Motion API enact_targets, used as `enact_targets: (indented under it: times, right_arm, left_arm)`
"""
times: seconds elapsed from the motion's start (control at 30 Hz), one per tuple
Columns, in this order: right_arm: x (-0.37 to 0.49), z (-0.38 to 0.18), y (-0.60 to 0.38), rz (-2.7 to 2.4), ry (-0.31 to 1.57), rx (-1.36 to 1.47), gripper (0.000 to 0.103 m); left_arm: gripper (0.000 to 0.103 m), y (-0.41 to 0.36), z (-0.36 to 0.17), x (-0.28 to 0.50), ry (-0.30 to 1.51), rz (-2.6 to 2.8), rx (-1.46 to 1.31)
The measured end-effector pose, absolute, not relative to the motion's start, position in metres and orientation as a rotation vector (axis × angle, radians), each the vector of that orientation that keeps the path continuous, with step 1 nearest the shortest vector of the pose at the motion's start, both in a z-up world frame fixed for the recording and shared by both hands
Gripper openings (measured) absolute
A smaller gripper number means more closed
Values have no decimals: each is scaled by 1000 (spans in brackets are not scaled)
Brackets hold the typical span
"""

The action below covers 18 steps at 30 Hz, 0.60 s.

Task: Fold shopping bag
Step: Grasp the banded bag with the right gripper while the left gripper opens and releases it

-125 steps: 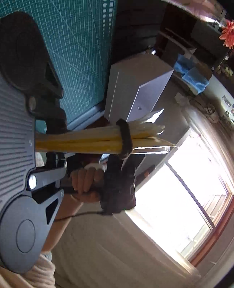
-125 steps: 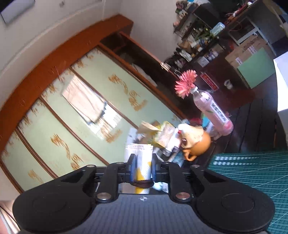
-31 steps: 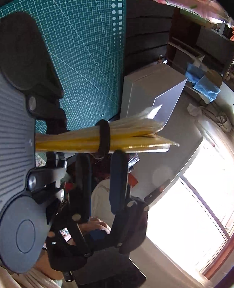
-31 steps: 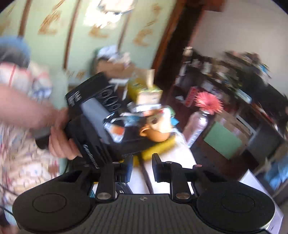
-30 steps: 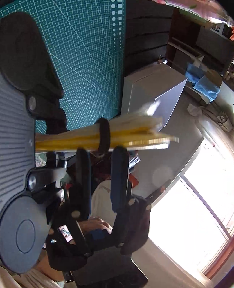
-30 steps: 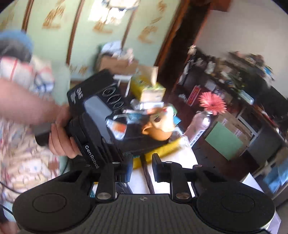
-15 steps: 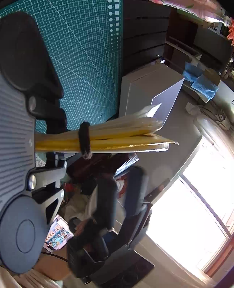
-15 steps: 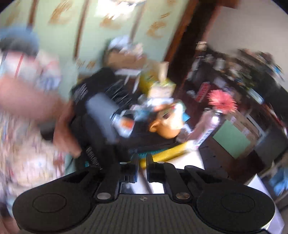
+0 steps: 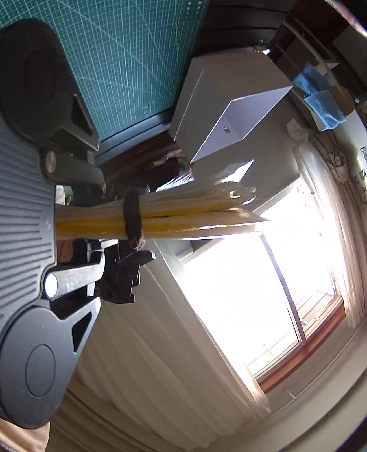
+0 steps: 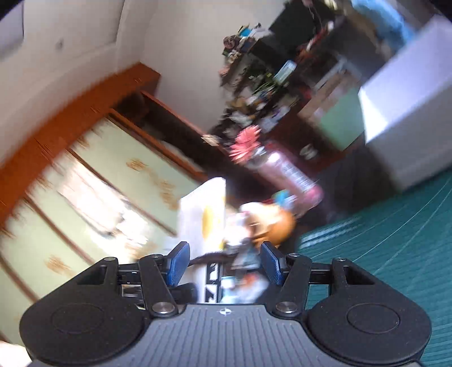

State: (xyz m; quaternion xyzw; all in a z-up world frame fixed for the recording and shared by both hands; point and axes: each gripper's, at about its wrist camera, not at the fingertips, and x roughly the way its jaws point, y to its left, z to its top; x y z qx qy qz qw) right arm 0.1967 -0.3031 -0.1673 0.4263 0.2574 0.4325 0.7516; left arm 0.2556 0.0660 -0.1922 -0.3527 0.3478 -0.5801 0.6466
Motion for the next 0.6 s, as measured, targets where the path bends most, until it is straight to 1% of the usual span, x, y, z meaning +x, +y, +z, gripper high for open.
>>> enact_targets:
  times: [0.1,0.13,0.17,0.2,0.3,0.33,0.37,0.4,0.43,0.57,0.6]
  right_arm:
    - [201,-173,-292,1027,576,954,54]
    - [202,-174,-288,1041,583,940,44]
    - [201,-173,-285,1039,577,907,28]
    - [200,-172,-282,1037,571,882,25]
    - [200,-175,-282,1029,556,909,21]
    - [200,-176,-284,1024,548,924,20]
    - [201,-178,-289,1017,540,945,19]
    - [201,-180,-294,1009,531,965,18]
    - [201,-181,-300,1000,522,982,18]
    - [205,-172,-323,946,500,958,18]
    - [207,-168,-328,928,504,939,18]
  left_arm:
    - [18,61,-197,260,816,-1326,-802]
    - [18,59,-200,262,834,-1317,-801]
    - [23,58,-203,264,852,-1299,-797]
    - [25,57,-206,267,862,-1293,-800]
    - [37,55,-210,272,880,-1266,-808]
    - [46,54,-211,273,881,-1260,-807]
    - [53,54,-211,274,881,-1256,-808]
    - [56,55,-212,275,878,-1256,-820]
    - [62,56,-212,275,874,-1256,-831]
    - [75,60,-208,274,834,-1244,-806]
    - [77,60,-206,274,828,-1225,-787]
